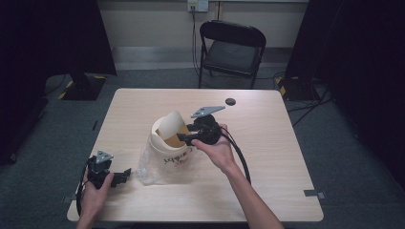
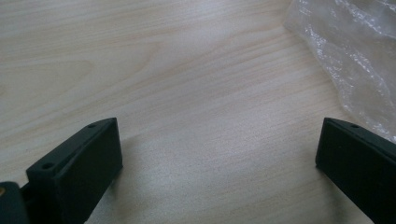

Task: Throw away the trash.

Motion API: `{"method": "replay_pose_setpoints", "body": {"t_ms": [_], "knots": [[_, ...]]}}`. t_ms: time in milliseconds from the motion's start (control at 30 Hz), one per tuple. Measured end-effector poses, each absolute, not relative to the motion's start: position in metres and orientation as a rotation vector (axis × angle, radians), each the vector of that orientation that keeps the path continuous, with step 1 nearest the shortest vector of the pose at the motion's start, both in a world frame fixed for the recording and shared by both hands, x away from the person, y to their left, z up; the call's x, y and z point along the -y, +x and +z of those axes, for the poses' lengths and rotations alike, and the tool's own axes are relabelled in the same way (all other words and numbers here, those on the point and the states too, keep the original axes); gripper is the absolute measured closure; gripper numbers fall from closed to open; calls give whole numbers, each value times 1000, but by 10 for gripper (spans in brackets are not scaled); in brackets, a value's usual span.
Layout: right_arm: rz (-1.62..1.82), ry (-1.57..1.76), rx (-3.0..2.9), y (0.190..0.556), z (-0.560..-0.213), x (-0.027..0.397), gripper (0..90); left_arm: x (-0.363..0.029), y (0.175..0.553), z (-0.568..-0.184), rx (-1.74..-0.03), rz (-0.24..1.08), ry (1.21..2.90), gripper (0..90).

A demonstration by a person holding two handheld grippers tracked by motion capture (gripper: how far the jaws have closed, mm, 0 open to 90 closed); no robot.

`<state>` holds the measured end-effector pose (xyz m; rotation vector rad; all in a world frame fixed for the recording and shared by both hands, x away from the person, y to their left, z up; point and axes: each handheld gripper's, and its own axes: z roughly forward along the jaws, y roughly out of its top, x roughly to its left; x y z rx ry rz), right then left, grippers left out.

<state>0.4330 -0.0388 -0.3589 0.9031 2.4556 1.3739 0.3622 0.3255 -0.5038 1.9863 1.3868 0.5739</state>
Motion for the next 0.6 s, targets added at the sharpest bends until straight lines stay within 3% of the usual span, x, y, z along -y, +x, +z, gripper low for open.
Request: {"method": "replay_pose_setpoints", "body": {"t_ms": [600], "knots": [[1338,1025,-2348,432,-361,92,367,-325,362,-504,-1387,577,1987,2]]}}
